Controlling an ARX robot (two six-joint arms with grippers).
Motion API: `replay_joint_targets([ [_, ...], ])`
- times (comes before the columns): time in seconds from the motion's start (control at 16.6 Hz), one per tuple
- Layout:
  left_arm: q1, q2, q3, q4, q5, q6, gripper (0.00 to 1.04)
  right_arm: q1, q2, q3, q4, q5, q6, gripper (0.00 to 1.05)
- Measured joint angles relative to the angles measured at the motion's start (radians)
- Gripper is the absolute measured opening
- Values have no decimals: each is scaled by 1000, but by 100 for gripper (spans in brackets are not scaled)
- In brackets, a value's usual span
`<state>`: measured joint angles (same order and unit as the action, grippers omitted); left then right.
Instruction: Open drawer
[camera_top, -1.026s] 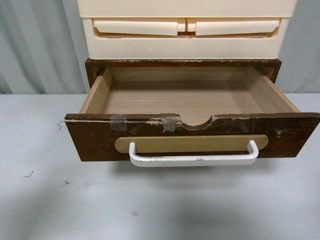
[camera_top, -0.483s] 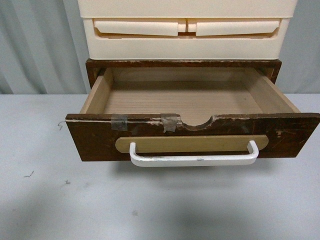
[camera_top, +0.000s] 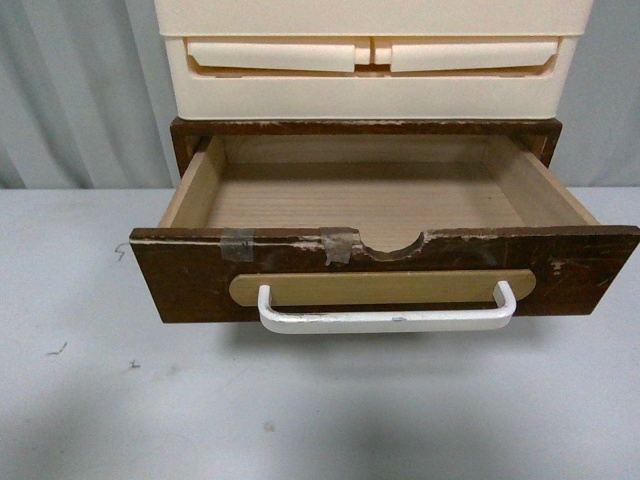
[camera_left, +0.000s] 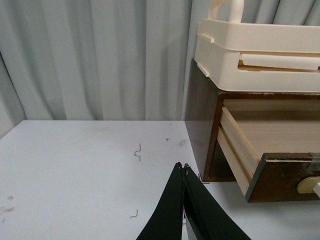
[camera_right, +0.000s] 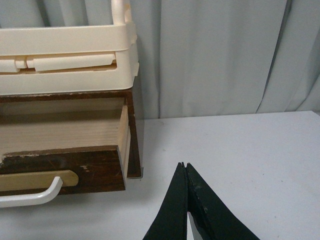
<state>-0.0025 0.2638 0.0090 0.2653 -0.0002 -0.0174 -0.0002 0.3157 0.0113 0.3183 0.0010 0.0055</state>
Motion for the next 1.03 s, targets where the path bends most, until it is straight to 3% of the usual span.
replay_joint_targets([
  [0.3,0,-84,0,-86,0,0,2,0,-98,0,-100,0,0,2],
  [0.36,0,-195,0,-253,3,0,2,0,-130,0,-132,0,0,2],
  [0.42,0,-257,0,-273,0,0,2,0,-314,3,-303,-1,-1,2],
  [0.54,0,-260,0,-268,0,0,28,0,-313,0,-320,-1,-3,28],
  [0.6,0,-260,0,-268,0,0,44,0,-313,0,-322,-1,-3,46],
  [0.84,0,-260,0,-268,0,0,95,0,-313,0,-322,-1,-3,97],
  [0.91,0,-260,0,-268,0,0,100,0,-313,0,-322,-1,-3,100],
  [1.03,0,-260,0,-268,0,0,98,0,-313,0,-322,-1,-3,98],
])
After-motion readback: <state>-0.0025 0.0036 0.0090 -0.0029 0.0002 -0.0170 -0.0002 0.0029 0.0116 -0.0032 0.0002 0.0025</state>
